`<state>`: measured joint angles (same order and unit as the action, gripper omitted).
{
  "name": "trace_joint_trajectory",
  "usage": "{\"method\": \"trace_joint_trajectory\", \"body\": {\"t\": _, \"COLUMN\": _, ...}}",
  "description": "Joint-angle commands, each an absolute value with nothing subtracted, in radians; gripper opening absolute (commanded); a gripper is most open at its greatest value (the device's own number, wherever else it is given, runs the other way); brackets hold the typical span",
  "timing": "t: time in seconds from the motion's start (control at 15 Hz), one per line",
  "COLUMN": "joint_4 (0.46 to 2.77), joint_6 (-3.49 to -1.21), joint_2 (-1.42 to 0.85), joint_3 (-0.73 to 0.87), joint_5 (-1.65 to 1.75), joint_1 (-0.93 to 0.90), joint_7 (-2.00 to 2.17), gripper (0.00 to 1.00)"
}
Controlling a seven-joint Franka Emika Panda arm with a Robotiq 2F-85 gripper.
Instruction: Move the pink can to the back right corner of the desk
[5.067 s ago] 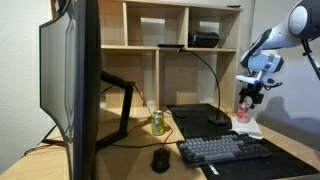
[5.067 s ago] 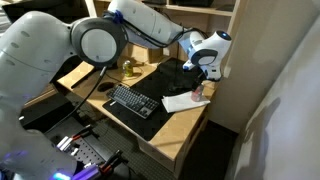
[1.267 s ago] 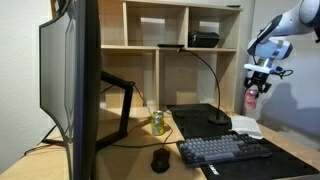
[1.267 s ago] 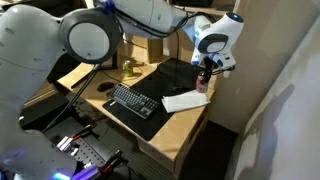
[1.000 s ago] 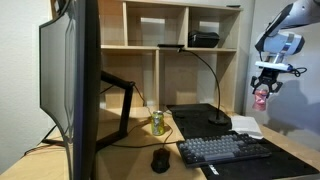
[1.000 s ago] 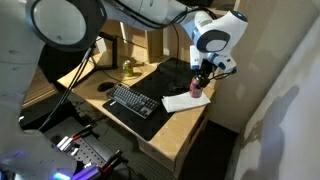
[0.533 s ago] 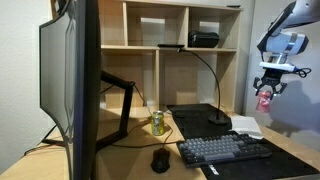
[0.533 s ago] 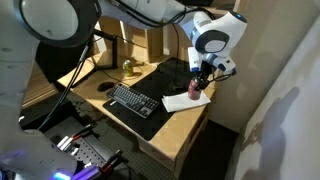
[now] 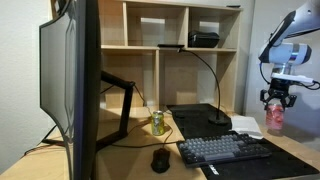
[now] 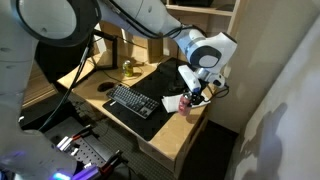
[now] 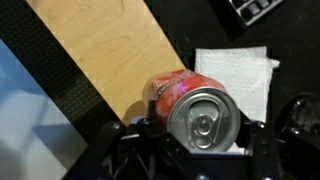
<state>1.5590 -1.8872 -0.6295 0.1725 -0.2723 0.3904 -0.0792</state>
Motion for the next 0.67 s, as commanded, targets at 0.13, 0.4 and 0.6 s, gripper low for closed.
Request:
{"method": "trace_joint_trajectory", "body": {"t": 0.13, "joint_4": 1.758, "joint_6": -1.916, "joint_2": -0.555, "joint_3": 0.173, "joint_5": -0.163, "joint_1": 0.446, "joint_7": -0.429, "gripper": 0.42}}
{"method": "trace_joint_trajectory", "body": {"t": 0.4, "joint_4": 1.923, "joint_6": -2.005, "joint_2": -0.466, "joint_3": 0.171, "joint_5": -0.08, "joint_1": 0.462, "joint_7": -0.641, "gripper": 0.42}}
{"method": "trace_joint_trajectory", "body": {"t": 0.6, "joint_4": 2.061, "joint_6": -2.133, "joint_2": -0.386, "joint_3": 0.168, "joint_5": -0.061, "joint_1": 0.464, "joint_7": -0.783, "gripper": 0.42}}
